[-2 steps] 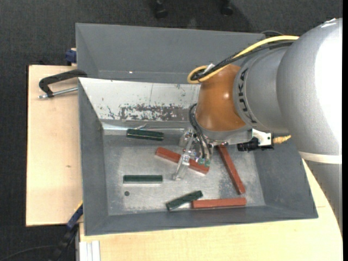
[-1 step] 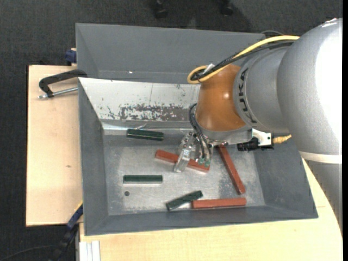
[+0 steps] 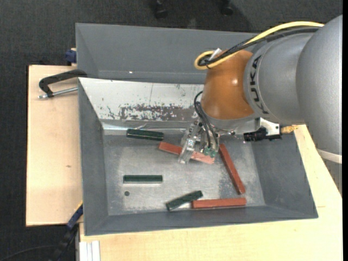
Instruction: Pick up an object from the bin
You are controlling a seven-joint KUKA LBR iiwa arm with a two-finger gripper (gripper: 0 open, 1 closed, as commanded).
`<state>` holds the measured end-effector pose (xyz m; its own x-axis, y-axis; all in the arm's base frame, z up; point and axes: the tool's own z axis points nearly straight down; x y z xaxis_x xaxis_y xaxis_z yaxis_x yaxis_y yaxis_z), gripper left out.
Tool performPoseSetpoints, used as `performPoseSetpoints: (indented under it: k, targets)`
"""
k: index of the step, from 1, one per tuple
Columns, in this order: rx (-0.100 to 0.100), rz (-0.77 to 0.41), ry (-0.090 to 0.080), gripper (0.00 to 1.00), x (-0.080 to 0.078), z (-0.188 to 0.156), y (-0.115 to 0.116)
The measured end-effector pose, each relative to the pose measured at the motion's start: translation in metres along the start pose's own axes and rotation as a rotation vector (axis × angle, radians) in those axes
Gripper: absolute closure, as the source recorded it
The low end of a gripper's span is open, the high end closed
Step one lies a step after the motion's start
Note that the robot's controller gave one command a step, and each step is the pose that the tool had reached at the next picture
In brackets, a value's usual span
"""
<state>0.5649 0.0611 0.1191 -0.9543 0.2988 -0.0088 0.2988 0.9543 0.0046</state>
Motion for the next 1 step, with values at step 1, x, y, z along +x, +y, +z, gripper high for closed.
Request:
performPoseSetpoints:
  k: [1]
  targets:
    - [0.0, -0.002, 0.0, 1.0, -0.0021, -0.0442, 0.0014]
